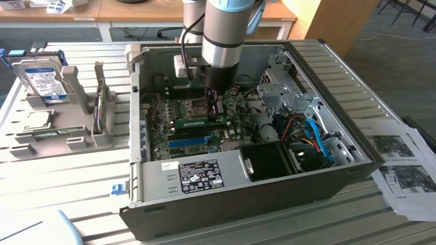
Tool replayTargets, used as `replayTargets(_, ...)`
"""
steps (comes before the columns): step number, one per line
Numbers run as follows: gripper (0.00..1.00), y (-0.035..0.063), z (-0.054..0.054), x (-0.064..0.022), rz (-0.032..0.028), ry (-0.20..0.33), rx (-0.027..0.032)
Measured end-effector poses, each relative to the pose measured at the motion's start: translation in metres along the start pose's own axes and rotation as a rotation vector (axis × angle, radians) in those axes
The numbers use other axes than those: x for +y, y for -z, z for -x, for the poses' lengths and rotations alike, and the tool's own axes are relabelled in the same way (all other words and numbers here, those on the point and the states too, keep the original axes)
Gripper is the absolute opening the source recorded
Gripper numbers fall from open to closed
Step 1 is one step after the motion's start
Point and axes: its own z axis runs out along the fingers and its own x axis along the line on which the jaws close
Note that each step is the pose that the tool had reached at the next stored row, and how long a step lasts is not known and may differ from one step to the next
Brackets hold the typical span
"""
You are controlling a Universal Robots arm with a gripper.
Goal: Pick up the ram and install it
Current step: 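Insert the ram into the slot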
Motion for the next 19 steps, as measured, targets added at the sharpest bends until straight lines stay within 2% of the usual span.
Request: replayTargets(19,0.11,0.0008,-0.0003,-0.0019,0.0006,0.000,0.0001)
